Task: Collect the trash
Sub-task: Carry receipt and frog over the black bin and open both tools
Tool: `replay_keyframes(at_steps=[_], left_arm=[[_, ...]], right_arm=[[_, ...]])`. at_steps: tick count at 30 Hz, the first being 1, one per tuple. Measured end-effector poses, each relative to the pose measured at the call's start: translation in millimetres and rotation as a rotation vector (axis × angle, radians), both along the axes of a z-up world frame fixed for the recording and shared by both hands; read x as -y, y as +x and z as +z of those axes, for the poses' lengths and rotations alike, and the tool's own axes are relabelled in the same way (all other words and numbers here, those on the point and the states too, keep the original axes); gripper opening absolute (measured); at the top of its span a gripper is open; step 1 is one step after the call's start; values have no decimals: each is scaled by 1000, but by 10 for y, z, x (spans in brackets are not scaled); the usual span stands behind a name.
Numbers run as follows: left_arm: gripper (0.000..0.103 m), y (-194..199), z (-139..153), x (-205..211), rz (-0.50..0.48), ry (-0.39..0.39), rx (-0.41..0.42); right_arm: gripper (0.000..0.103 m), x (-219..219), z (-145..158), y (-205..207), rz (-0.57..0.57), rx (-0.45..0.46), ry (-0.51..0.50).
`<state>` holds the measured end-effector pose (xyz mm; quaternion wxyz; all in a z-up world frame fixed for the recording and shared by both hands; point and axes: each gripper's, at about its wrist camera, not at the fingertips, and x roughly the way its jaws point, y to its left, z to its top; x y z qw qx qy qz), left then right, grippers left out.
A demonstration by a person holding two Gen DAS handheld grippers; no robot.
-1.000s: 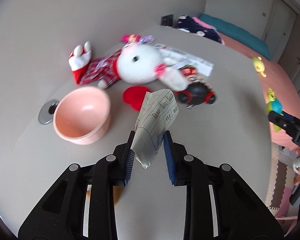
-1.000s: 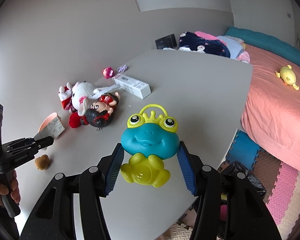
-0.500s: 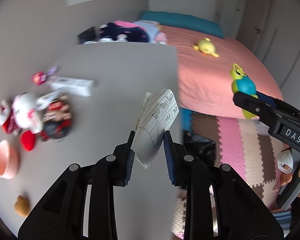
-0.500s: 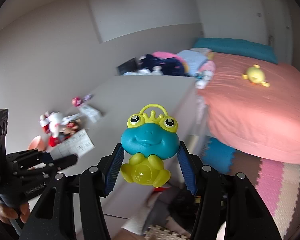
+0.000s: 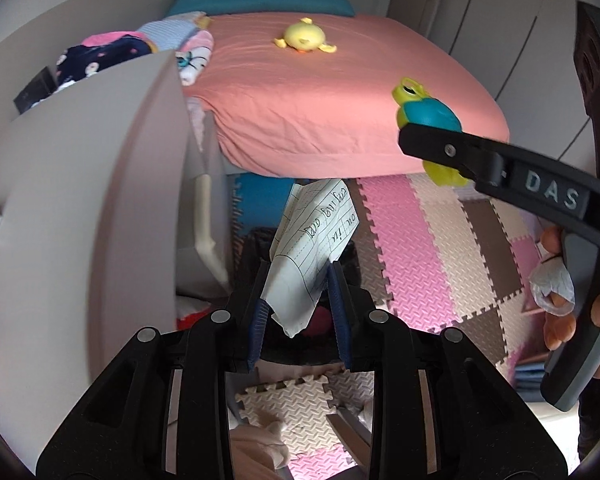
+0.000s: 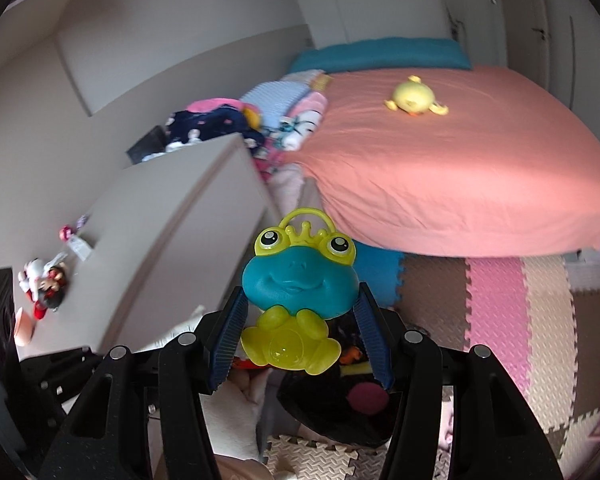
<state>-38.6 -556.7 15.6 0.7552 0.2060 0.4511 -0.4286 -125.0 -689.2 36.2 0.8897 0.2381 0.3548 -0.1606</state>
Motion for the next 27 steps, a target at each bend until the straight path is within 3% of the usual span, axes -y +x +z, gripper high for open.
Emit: replay_keyframes(at_steps=[1, 3, 4, 5, 12, 20, 27], left_arm=[[34, -30, -28, 34, -3, 5, -2], [74, -66, -89, 104, -8, 39, 10], [96, -99, -87, 81, 0, 51, 39], [97, -130, -72, 72, -3, 51, 77], [97, -25, 7, -66, 44, 49, 98], [97, 132, 171, -361, 89, 19, 117], [97, 294, 357, -814, 151, 5, 144]], right_arm=[[56, 59, -60, 10, -10, -10, 19], [59, 129, -137, 39, -19, -27, 53], [81, 189, -186, 48, -32, -39, 81], [100, 225, -205, 39, -55, -40, 88], [100, 311, -152, -11, -137, -13, 50], [100, 75, -8, 141, -75, -5, 29], [100, -429, 238, 422, 39, 34, 20]])
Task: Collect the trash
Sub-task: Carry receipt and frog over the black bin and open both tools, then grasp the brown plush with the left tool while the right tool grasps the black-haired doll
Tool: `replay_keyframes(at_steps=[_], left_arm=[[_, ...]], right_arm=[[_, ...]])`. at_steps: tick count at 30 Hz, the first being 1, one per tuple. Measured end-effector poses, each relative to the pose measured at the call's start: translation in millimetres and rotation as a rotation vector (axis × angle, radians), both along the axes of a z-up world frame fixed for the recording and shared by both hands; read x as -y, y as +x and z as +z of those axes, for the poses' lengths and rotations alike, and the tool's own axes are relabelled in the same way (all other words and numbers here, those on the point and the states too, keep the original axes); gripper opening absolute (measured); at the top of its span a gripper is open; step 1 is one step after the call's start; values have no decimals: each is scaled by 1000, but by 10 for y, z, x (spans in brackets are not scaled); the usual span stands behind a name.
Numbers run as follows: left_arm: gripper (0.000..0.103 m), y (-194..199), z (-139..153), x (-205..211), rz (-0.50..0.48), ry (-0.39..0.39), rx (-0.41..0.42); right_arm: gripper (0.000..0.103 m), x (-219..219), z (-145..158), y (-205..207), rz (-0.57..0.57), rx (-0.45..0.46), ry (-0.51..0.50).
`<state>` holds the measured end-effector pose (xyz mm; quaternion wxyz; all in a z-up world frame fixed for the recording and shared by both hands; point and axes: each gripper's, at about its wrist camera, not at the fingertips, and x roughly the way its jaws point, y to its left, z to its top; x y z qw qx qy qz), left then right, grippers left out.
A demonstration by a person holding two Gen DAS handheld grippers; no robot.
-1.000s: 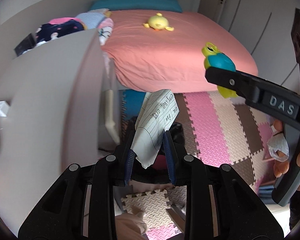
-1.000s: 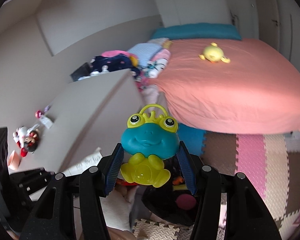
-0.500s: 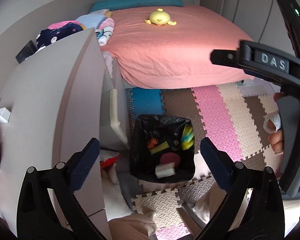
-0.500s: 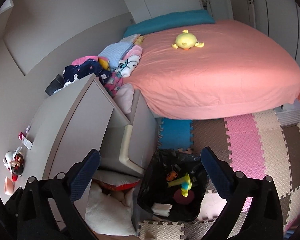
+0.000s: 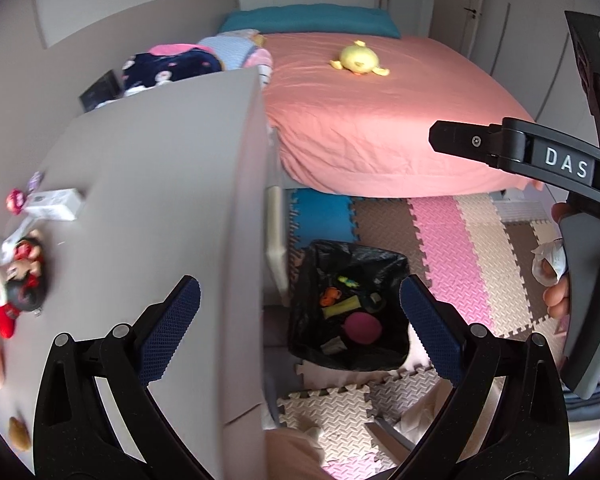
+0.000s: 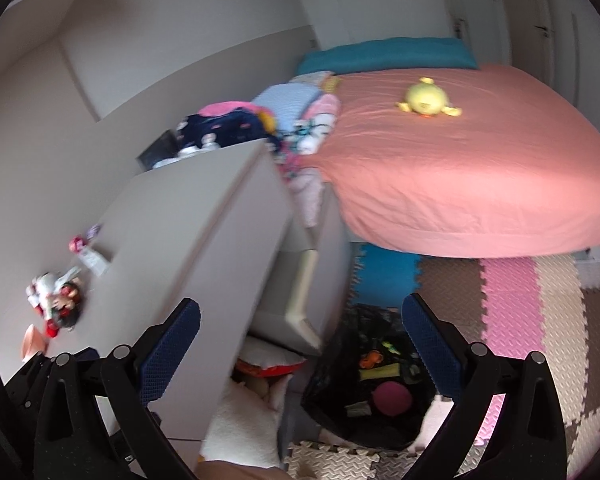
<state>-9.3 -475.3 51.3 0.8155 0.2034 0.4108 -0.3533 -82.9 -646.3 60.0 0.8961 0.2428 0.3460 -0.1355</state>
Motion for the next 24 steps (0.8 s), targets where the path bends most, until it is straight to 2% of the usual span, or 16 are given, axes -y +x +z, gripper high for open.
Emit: replay_keyframes(at_steps=[5, 12, 18, 24], left_arm=[[97, 143, 132, -480, 78, -13, 14], [97, 350, 253, -1309, 237, -16, 32], [97, 424, 270, -2056, 366, 0, 49], [97, 467, 169, -2792, 484, 25, 60]], right_arm=[[100, -469, 161, 211, 96, 36, -12], [100, -1207, 307, 529, 259, 42, -48], [100, -1727, 316, 712, 359, 37, -60], [100, -2121, 223, 840, 431, 7, -77]])
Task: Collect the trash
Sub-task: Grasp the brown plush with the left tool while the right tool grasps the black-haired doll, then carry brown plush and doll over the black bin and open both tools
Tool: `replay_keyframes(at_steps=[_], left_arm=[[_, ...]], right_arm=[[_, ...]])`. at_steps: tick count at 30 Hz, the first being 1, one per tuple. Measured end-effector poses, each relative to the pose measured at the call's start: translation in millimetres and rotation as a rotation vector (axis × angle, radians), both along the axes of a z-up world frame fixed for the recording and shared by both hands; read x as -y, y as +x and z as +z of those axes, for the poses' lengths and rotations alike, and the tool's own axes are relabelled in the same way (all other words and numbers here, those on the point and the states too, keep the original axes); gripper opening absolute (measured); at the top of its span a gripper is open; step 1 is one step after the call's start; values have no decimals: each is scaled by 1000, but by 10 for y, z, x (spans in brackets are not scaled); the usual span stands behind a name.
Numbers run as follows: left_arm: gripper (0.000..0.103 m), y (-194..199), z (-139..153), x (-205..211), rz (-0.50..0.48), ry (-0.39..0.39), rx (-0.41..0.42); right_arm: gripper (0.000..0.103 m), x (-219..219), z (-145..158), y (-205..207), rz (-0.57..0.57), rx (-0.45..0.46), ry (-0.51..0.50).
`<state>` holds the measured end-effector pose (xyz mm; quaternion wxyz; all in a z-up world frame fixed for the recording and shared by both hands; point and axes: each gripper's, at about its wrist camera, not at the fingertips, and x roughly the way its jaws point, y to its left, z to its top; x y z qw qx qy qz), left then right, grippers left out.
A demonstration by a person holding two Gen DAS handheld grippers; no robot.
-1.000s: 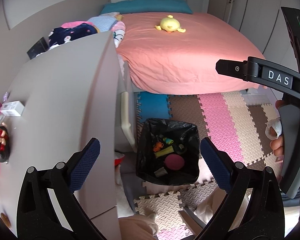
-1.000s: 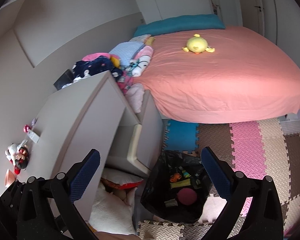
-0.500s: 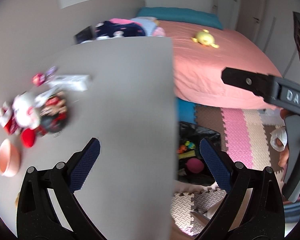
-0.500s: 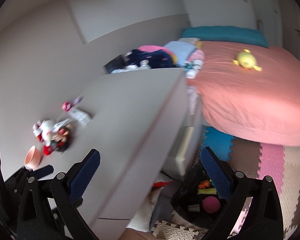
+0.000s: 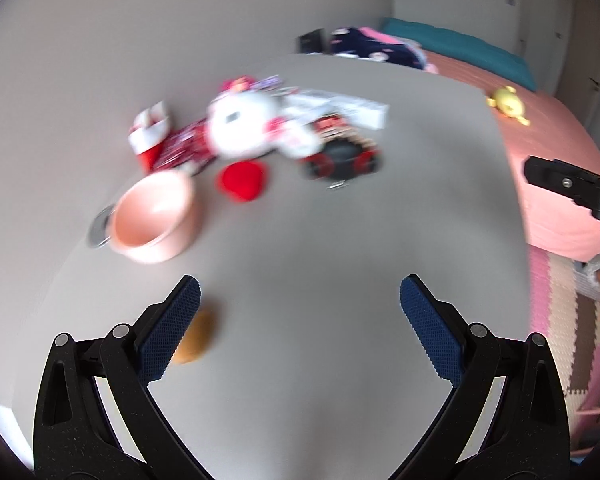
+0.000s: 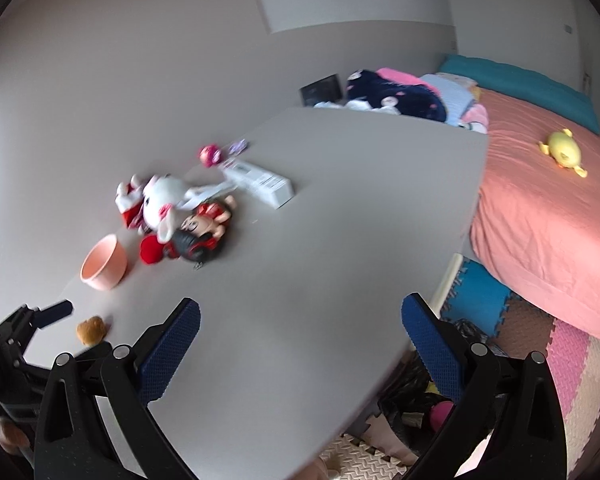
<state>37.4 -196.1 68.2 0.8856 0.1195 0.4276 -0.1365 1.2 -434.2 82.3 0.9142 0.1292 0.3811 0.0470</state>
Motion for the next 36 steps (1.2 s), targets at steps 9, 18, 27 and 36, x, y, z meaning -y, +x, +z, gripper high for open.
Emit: replay_keyframes(at_steps=[9, 18, 27, 36], left_arm=[[97, 203, -266, -760, 135, -61, -47], [81, 336, -405, -863, 111, -69, -59], [38, 407, -471, -834, 92, -61, -56], [32, 360, -375, -798, 82, -112, -72]], right_arm=[[100, -696, -153, 369, 139, -41, -70], [100, -1143, -294, 1008, 145, -104, -89], [95, -1443, -409, 1363, 157, -103, -171], [78, -1320, -371, 1260, 178, -98, -169]])
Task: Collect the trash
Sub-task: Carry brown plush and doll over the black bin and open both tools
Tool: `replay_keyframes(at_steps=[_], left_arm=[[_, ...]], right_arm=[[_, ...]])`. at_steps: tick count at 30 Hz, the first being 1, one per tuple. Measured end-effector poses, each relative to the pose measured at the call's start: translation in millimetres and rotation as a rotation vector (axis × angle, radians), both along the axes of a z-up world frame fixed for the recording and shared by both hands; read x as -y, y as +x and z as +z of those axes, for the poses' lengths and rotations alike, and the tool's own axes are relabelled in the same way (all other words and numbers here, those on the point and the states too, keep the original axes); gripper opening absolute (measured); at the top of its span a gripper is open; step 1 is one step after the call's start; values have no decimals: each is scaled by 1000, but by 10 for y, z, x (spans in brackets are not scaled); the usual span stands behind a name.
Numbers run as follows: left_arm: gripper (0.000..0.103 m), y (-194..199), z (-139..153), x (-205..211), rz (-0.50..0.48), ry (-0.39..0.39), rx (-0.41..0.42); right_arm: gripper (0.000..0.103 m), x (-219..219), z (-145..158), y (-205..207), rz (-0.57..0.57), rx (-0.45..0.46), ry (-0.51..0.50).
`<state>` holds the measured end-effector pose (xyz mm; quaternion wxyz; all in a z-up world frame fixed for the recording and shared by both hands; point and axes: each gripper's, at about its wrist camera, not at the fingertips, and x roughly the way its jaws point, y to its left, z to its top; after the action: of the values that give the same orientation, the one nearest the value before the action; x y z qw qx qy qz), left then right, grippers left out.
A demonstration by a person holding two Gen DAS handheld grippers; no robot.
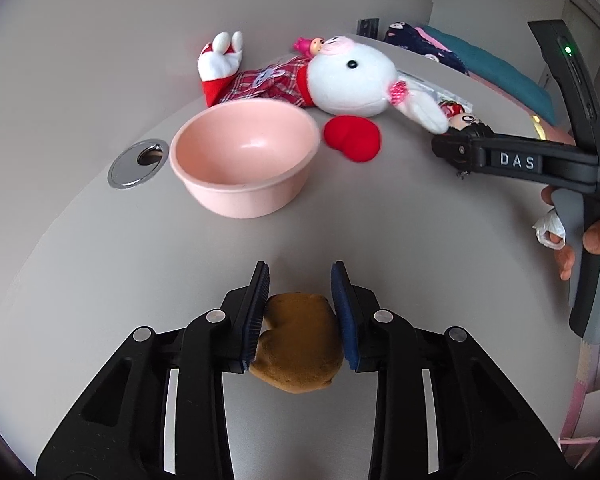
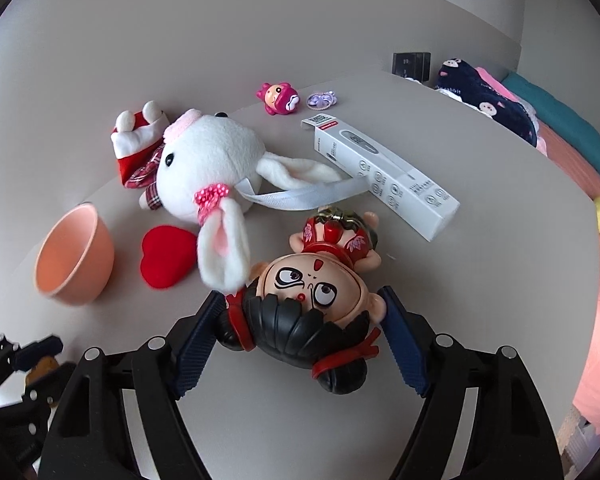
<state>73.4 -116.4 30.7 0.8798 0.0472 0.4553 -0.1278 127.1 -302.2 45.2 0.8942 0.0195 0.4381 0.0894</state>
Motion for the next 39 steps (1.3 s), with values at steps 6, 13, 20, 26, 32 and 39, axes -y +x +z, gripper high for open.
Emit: replay_keyframes(at_steps=[6, 13, 20, 26, 32, 39], left_arm=[[32, -60, 154, 292, -33, 10, 18], [32, -153, 315, 801, -95, 8, 38], [32, -275, 466, 1499, -197, 9, 53], [32, -433, 547, 2263, -330, -3, 64], [32, -639, 473, 2998, -457, -28, 40], [32, -825, 307, 3707, -569, -32, -11]], right_arm=[[78, 271, 134, -281, -8, 28, 57], [78, 681, 257, -634, -14, 60, 123], [78, 1344, 459, -988, -88, 113, 171], [78, 2024, 565, -1347, -191, 150, 179], [78, 2690, 518, -1682, -312, 149, 172], [78, 3307, 361, -2042, -439, 133, 175]])
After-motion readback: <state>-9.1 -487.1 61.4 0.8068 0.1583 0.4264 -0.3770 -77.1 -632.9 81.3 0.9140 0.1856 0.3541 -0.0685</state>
